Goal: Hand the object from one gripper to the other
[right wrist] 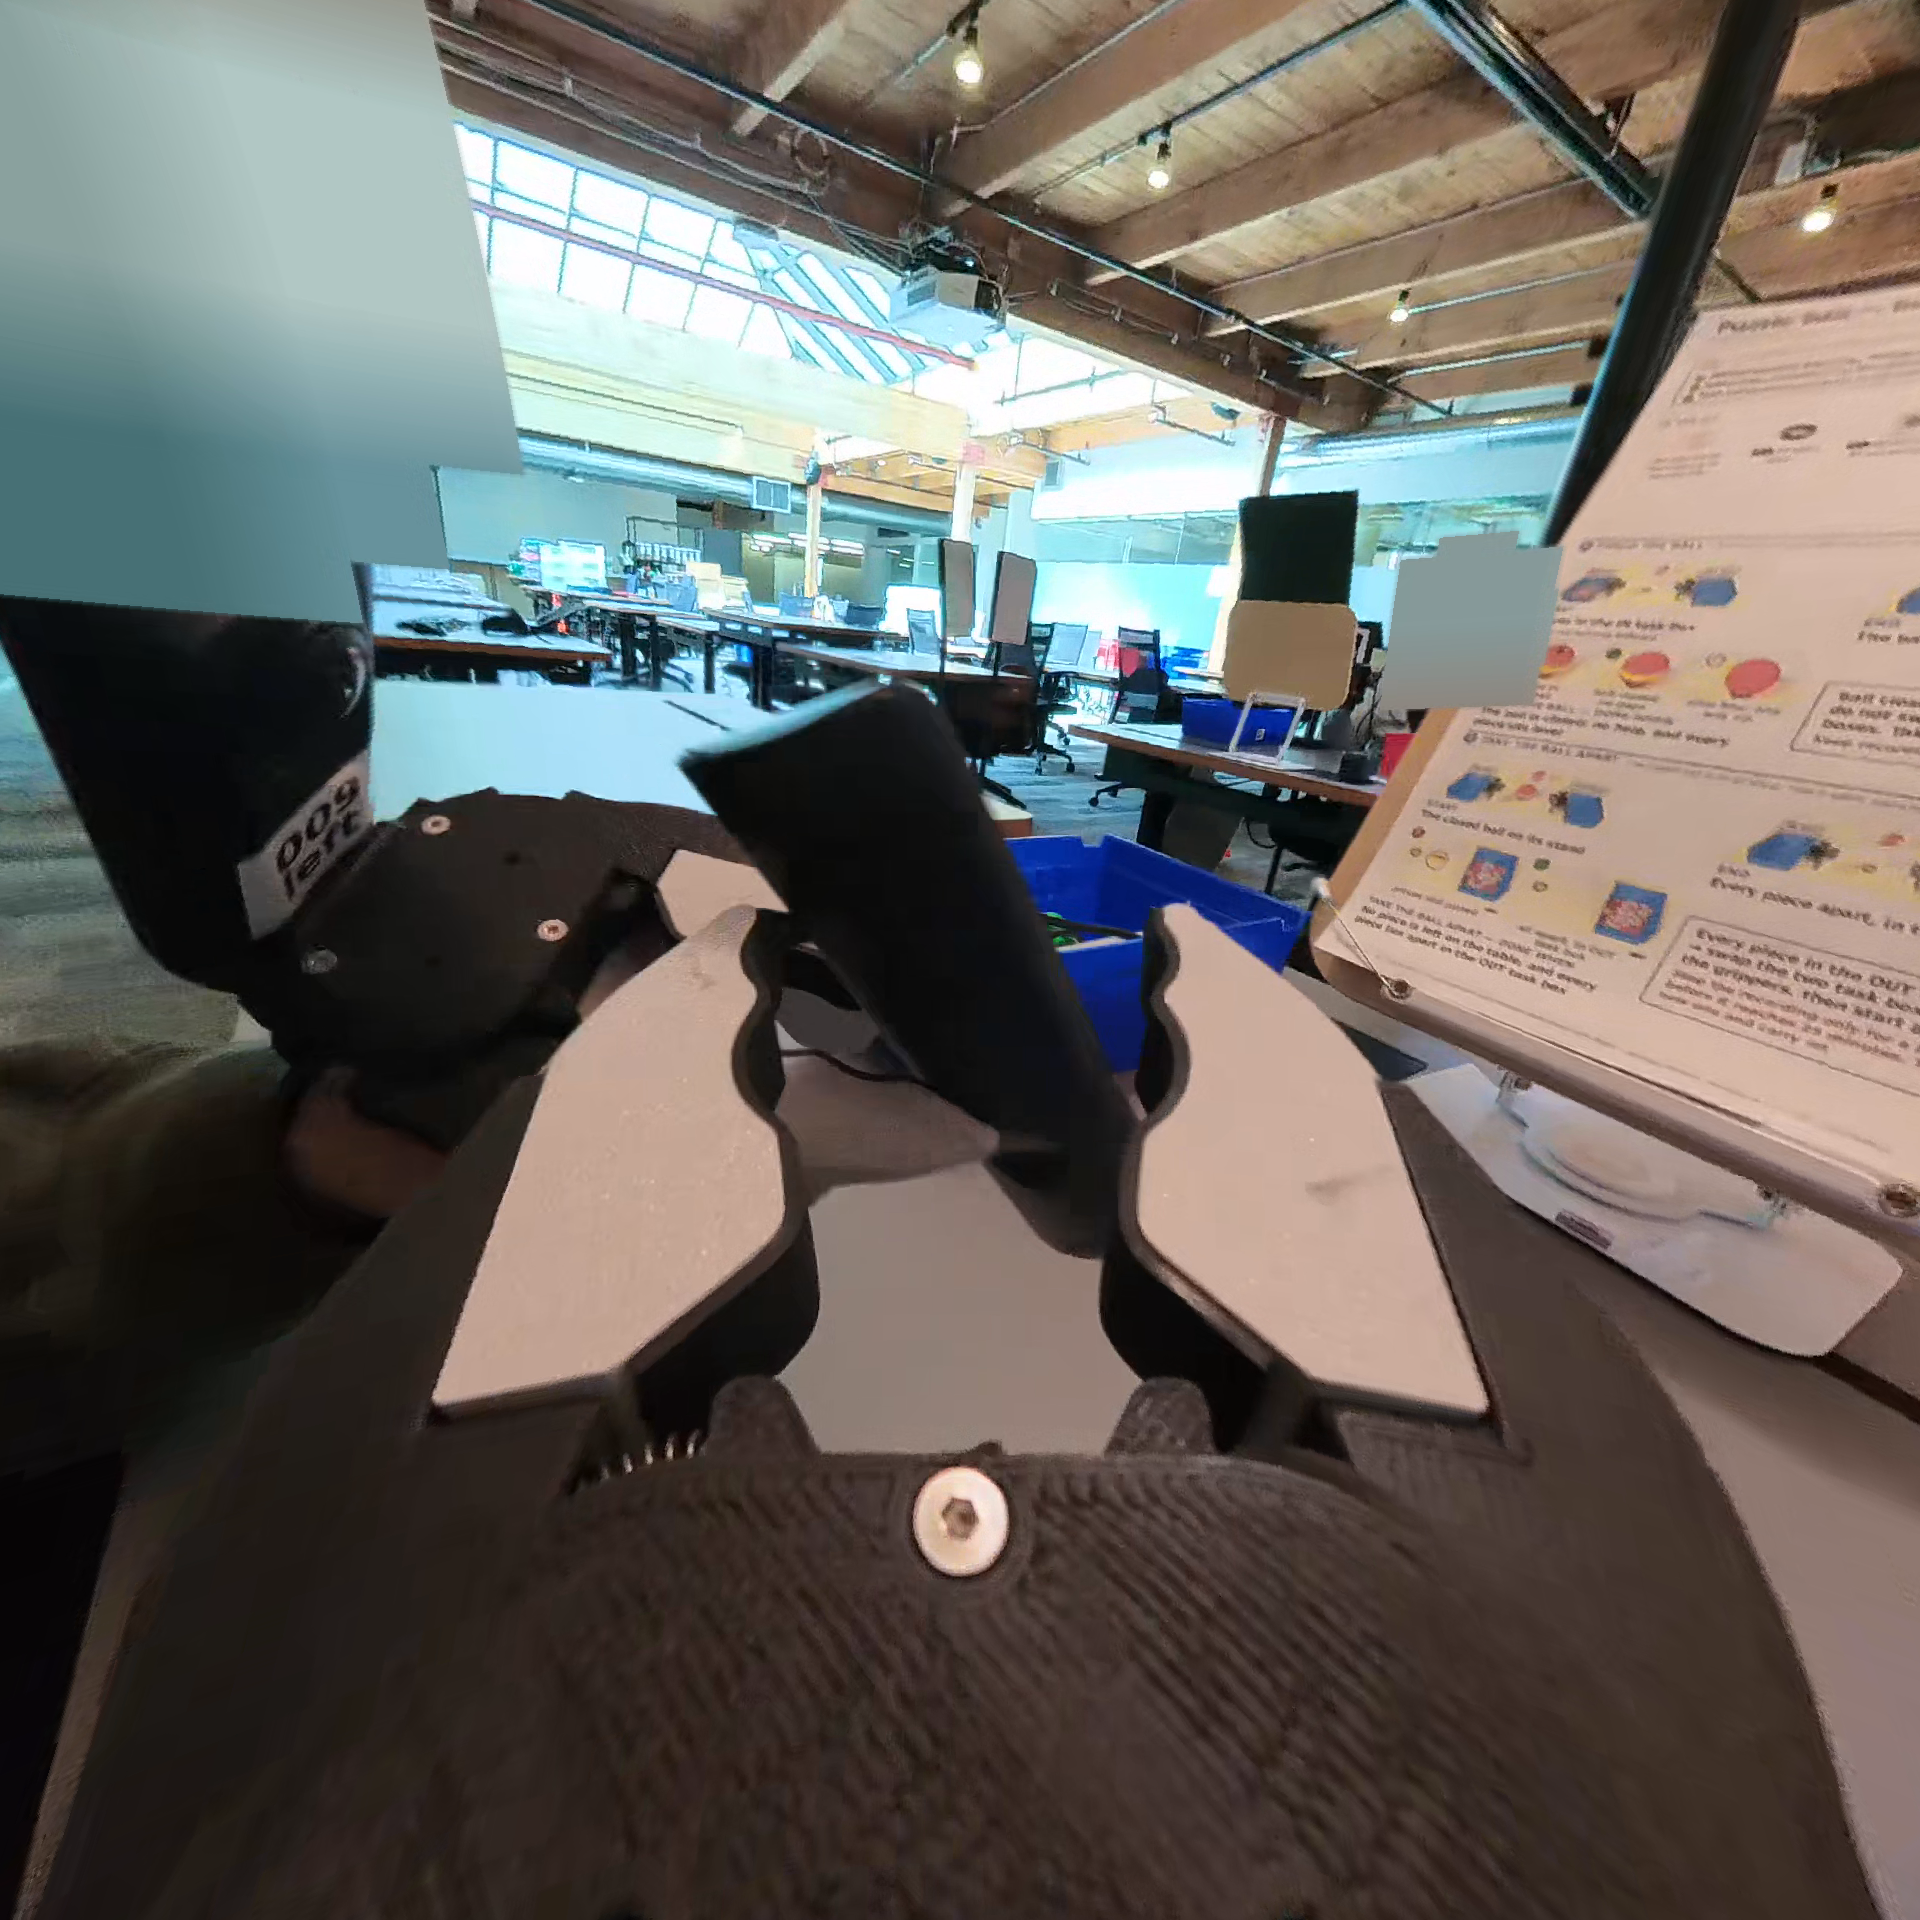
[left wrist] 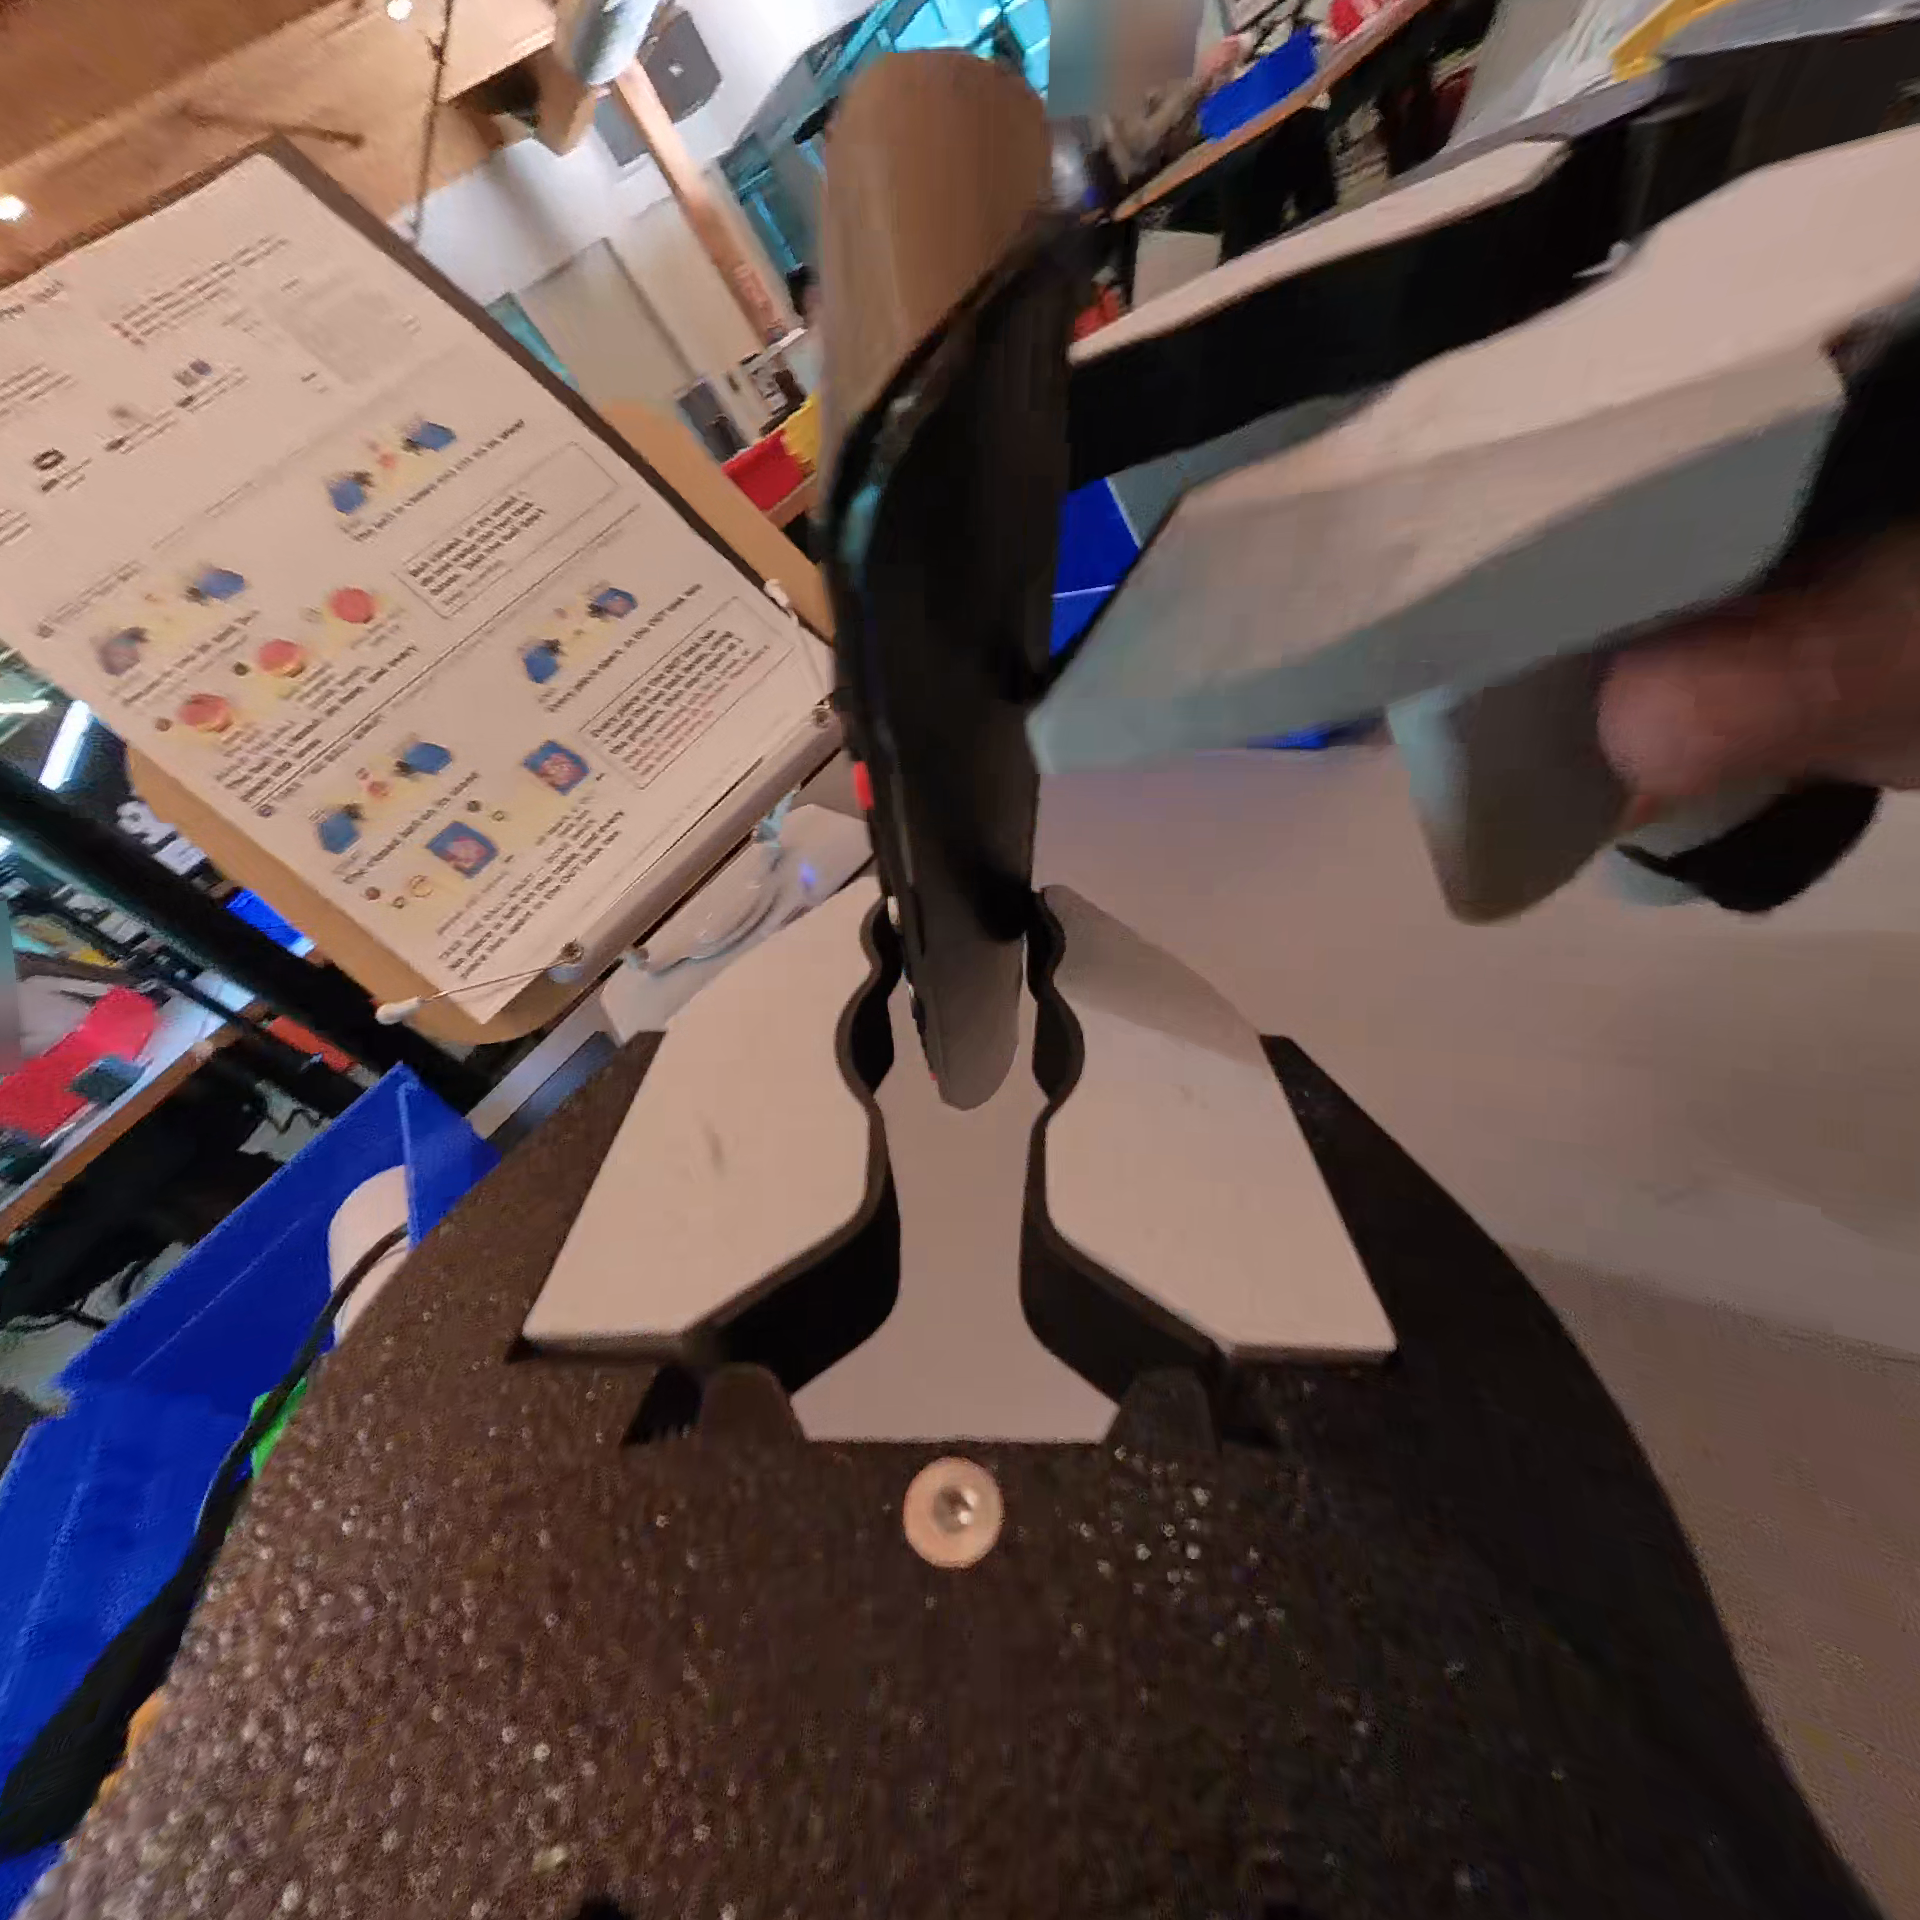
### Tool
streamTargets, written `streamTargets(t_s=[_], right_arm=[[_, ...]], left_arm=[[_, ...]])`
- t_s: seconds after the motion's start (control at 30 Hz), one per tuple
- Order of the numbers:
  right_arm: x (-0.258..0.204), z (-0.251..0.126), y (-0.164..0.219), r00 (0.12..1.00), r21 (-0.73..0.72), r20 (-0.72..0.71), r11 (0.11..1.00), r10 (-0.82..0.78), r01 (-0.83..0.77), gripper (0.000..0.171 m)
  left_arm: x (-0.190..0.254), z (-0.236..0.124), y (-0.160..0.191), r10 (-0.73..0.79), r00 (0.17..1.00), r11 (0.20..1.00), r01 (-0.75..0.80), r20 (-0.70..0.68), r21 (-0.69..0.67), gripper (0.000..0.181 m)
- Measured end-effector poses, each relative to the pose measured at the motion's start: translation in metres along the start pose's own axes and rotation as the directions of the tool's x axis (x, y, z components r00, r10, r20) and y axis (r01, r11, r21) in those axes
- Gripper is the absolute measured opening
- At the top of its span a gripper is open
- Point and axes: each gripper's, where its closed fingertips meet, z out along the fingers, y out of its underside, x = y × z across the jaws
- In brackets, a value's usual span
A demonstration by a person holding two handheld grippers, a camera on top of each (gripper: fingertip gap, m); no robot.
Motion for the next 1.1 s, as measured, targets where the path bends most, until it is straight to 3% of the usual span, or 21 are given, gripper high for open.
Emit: streamTargets(t_s=[0.23, 0.3, 0.4, 0.5, 0.6, 0.7, 0.77, 0.83, 0.9, 0.93, 1.0, 1.1], right_arm=[[-0.008, 0.007, 0.006, 0.976, -0.038, -0.101, 0.981, -0.195, 0.192, 0.053], [-0.01, 0.01, 0.012, 0.972, -0.062, -0.111, 0.977, -0.208, 0.202, 0.059], [-0.003, 0.007, 0.012, 0.964, -0.06, -0.159, 0.977, -0.213, 0.206, 0.047], [-0.003, 0.004, 0.006, 0.976, -0.048, -0.116, 0.982, -0.186, 0.182, 0.047], [0.0, -0.004, -0.006, 0.995, 0.007, -0.014, 0.995, -0.103, 0.103, 0.047], [-0.004, -0.02, -0.021, 0.977, 0.077, 0.208, 0.996, 0.038, -0.055, 0.047], [-0.011, -0.035, -0.03, 0.923, 0.102, 0.369, 0.982, 0.109, -0.157, 0.047], [-0.014, -0.046, -0.038, 0.873, 0.131, 0.464, 0.963, 0.15, -0.236, 0.047], [-0.019, -0.052, -0.038, 0.826, 0.119, 0.538, 0.955, 0.169, -0.273, 0.047], [-0.022, -0.054, -0.037, 0.813, 0.117, 0.559, 0.955, 0.165, -0.274, 0.047], [-0.024, -0.054, -0.033, 0.801, 0.1, 0.574, 0.956, 0.17, -0.275, 0.047], [-0.024, -0.05, -0.028, 0.812, 0.091, 0.558, 0.96, 0.17, -0.264, 0.047]], left_arm=[[-0.001, 0.001, 0.007, 0.003, 0.998, 0.998, 0.001, 0.065, -0.056, 0.022], [0.001, 0.003, 0.011, 0.005, 0.998, 0.997, 0.001, 0.069, -0.082, 0.022], [0.002, 0.004, 0.012, 0.045, 0.995, 0.995, -0.037, 0.09, -0.088, 0.023], [0.004, 0.002, 0.005, 0.059, 0.995, 0.997, -0.055, 0.084, -0.056, 0.023], [0.014, 0.0, -0.009, 0.054, 0.998, 0.997, -0.052, -0.032, 0.061, 0.025], [0.031, -0.008, -0.016, -0.056, 0.958, 0.993, 0.082, -0.28, 0.084, 0.055], [0.037, -0.016, -0.019, -0.175, 0.883, 0.975, 0.216, -0.436, 0.046, 0.075], [0.046, -0.026, -0.019, -0.248, 0.78, 0.951, 0.308, -0.575, 0.007, 0.076], [0.063, -0.042, -0.021, -0.248, 0.654, 0.942, 0.335, -0.715, -0.02, 0.065], [0.067, -0.044, -0.02, -0.24, 0.636, 0.945, 0.325, -0.733, -0.027, 0.065], [0.071, -0.039, -0.014, -0.197, 0.675, 0.965, 0.261, -0.711, -0.019, 0.051], [0.075, -0.029, -0.007, -0.148, 0.73, 0.983, 0.183, -0.668, -0.017, 0.05]])
